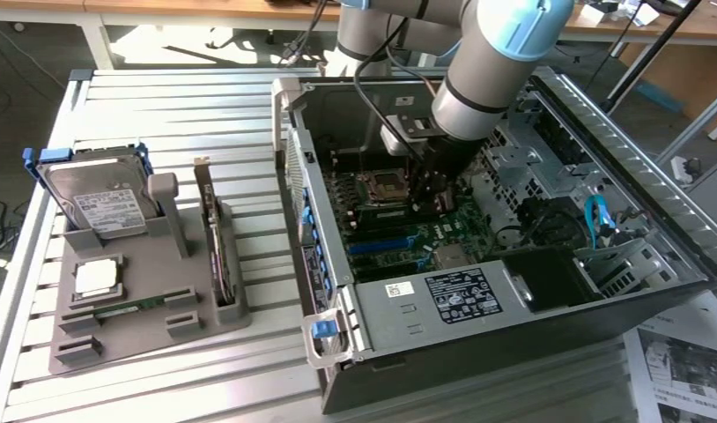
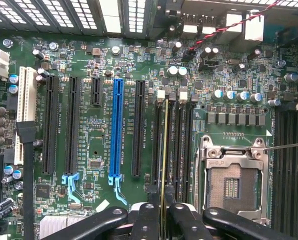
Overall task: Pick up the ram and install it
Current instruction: 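Insert the ram into the slot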
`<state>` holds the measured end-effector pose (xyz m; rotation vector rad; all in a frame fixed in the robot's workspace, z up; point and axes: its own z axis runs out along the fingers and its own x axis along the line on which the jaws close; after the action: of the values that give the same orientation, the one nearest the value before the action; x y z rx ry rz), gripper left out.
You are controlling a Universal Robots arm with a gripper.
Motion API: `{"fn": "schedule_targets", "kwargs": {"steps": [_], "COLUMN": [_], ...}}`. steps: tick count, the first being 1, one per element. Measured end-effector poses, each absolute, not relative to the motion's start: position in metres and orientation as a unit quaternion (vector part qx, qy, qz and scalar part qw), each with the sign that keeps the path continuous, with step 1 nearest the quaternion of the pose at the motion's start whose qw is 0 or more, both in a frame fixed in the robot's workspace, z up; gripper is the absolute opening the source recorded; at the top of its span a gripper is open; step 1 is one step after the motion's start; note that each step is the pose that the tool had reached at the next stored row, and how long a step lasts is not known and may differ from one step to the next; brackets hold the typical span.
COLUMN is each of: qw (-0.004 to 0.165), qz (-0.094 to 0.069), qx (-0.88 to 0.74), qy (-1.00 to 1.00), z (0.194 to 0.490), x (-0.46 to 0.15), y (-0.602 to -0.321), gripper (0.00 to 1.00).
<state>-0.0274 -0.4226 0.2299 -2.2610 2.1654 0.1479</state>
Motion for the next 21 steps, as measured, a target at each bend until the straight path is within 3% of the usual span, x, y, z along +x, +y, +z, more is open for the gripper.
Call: {"fn": "schedule_targets", "kwargs": {"steps": [21], "qw": [0.004], "qz": [0.047], "qx": [-0.721], "qy": [0.691], "z": [0.2283], "x": [-0.0294], "y": [-0.4231], "gripper": [0.14]}}
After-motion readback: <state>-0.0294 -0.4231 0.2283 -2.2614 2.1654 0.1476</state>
